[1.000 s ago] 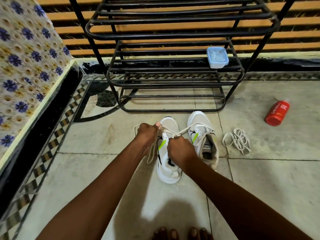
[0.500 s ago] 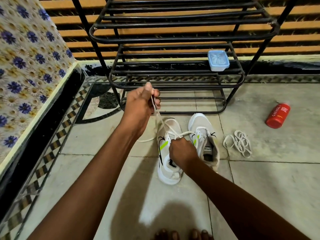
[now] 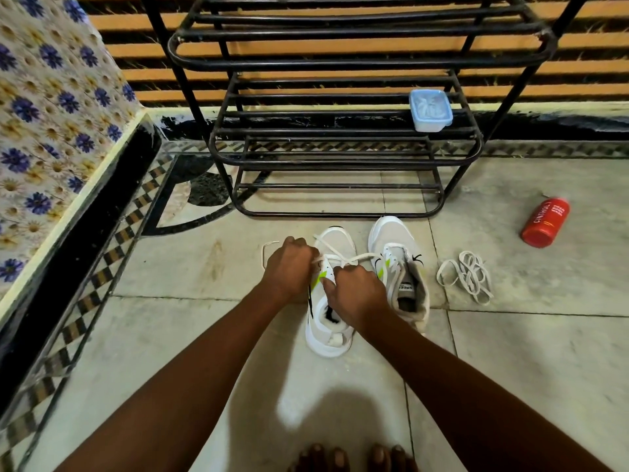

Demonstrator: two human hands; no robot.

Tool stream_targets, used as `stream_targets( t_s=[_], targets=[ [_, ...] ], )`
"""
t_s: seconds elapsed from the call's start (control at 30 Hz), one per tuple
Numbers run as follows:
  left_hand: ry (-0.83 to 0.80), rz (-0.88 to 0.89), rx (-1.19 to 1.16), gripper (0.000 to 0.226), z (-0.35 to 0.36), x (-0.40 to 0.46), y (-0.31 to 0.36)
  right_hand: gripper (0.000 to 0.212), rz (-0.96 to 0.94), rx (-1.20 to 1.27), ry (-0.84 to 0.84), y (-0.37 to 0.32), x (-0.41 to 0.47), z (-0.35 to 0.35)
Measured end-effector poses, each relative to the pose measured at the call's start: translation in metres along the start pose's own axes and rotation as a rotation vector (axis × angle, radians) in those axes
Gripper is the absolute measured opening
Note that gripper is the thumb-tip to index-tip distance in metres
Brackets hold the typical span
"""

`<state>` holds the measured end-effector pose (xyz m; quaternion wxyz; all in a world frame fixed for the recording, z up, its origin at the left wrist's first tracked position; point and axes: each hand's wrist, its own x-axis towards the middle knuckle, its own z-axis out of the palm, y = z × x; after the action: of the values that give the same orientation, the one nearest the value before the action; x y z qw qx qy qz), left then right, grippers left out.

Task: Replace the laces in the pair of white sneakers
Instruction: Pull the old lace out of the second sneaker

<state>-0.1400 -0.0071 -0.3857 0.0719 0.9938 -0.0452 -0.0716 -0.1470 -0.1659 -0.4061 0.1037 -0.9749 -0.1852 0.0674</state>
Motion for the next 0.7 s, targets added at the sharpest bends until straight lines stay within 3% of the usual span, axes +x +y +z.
stream_targets(
  t_s=[0.2, 0.3, 0.47, 0.53, 0.6, 0.63, 0.7],
  targets=[
    [0.216, -0.04, -0.019, 0.016, -0.002, 0.001, 0.002, 0.04, -0.011, -0.037, -0.043, -0.003, 0.001, -0.005],
    [0.493, -0.127, -0.431, 0.021, -0.018, -0.009, 0.002, 0.039, -0.01, -0.057, -0.063, -0.003, 0.002, -0.009],
    [1.013, -0.023, -0.861, 0.023, -0.089, -0.018, 0.013, 0.04, 0.015, -0.035, -0.06, -0.004, 0.001, -0.011],
    [1.024, -0.017, -1.015, 0.027, -0.101, -0.009, 0.012, 0.041, 0.021, -0.036, -0.057, -0.003, 0.001, -0.011],
    [0.937, -0.045, -1.097, 0.026, -0.094, -0.001, 0.006, 0.042, 0.019, -0.037, -0.062, -0.004, 0.0, -0.011],
    [0.873, -0.055, -1.091, 0.024, -0.084, 0.002, 0.002, 0.041, 0.019, -0.036, -0.062, -0.004, 0.001, -0.012],
    [0.748, -0.054, -0.852, 0.02, -0.062, 0.006, -0.004, 0.04, 0.018, -0.029, -0.063, -0.005, 0.001, -0.012]
  ],
)
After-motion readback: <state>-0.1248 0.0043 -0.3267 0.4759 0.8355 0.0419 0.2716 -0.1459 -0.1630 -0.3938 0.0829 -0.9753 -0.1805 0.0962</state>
